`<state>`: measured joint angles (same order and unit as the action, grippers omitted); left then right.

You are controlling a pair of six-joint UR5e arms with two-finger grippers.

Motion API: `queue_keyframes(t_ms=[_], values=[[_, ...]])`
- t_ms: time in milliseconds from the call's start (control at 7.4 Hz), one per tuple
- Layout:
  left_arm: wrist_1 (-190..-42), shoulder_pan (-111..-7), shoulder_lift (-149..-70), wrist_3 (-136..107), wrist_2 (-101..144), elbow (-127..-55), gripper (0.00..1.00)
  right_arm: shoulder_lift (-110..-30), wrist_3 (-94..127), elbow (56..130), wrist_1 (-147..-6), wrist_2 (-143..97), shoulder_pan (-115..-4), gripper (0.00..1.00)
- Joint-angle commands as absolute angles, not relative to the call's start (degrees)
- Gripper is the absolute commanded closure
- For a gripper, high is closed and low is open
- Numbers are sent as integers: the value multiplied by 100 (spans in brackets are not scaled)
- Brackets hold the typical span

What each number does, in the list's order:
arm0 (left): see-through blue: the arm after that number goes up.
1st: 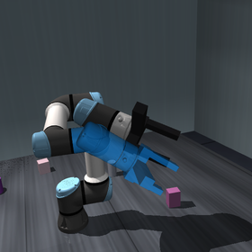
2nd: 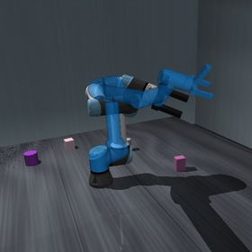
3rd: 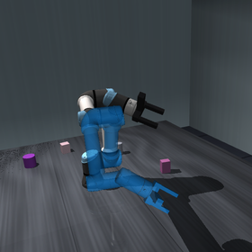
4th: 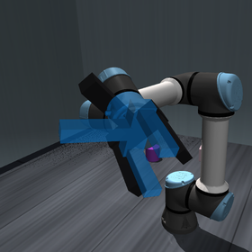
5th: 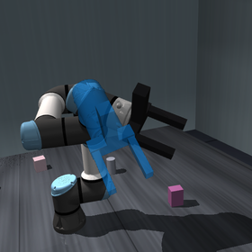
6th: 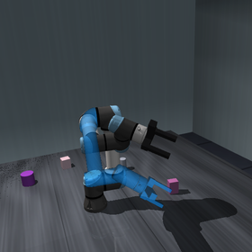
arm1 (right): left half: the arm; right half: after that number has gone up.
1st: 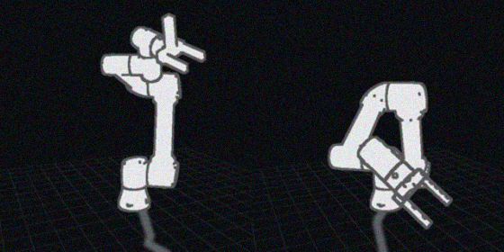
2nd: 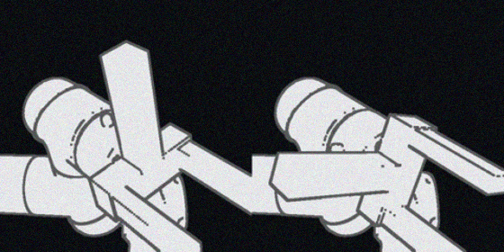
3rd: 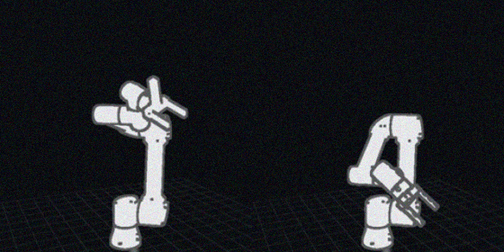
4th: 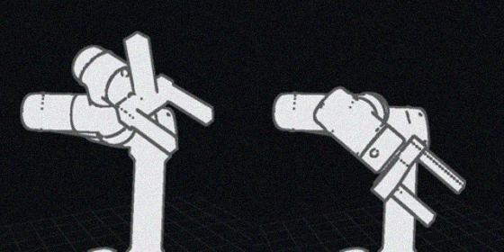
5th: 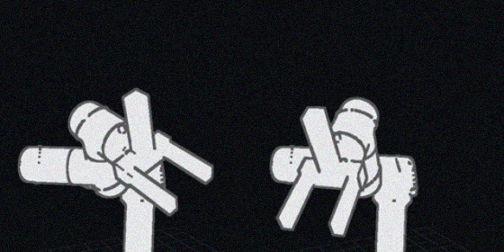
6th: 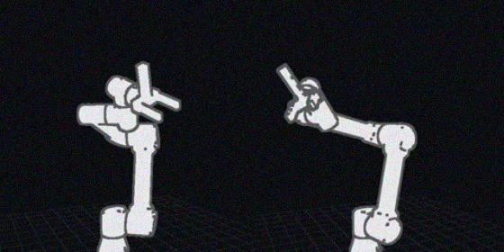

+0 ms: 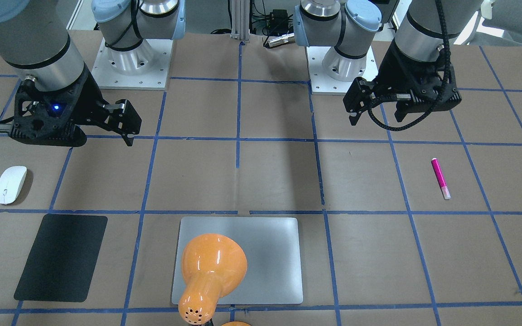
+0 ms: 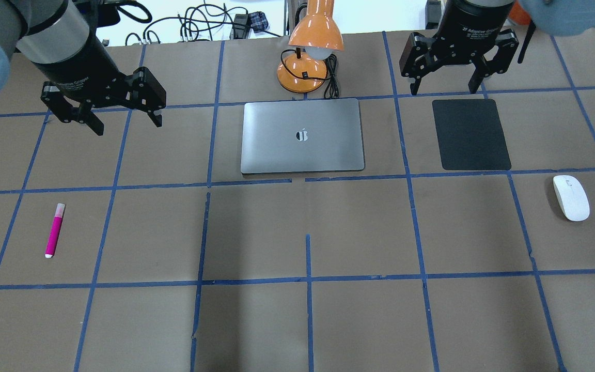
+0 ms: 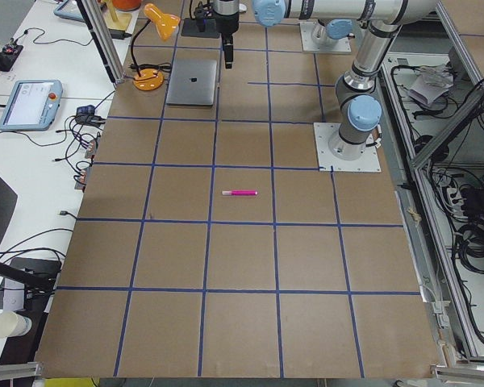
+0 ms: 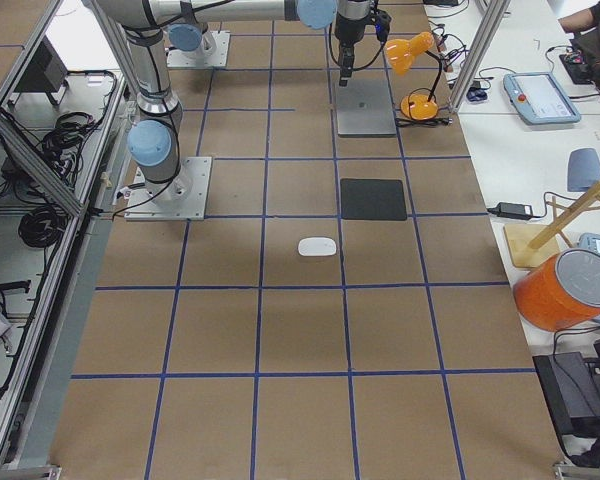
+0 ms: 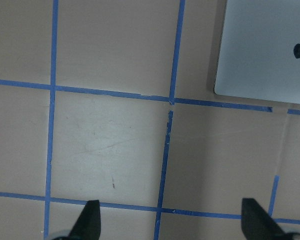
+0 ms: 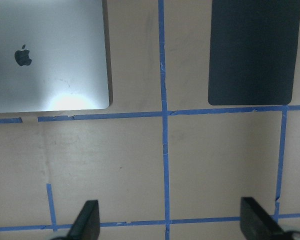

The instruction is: Place pen and mouse around notebook

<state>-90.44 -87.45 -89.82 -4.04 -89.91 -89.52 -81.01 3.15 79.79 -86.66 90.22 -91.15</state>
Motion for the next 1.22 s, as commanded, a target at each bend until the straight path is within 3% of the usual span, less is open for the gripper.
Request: queue_keyframes(t_ms=[0, 405, 676, 1081], values=[[-9044, -8745, -8982, -396, -8991, -8956, 0, -8095, 343, 7980, -8605, 9070, -9097, 0], [-9053, -8510, -8860, -12, -9026, -8982, 0, -8103, 352, 8007, -8683, 9088, -9132, 0], [-9105, -7607, -8755, 1426, -8965, -9087, 0, -8068, -76, 8199, -8684, 9114, -8905, 0], [-9176, -6324, -8745, 3413, -8974, -9341, 0, -8016, -2389, 9766, -10615, 9062, -7152, 0]])
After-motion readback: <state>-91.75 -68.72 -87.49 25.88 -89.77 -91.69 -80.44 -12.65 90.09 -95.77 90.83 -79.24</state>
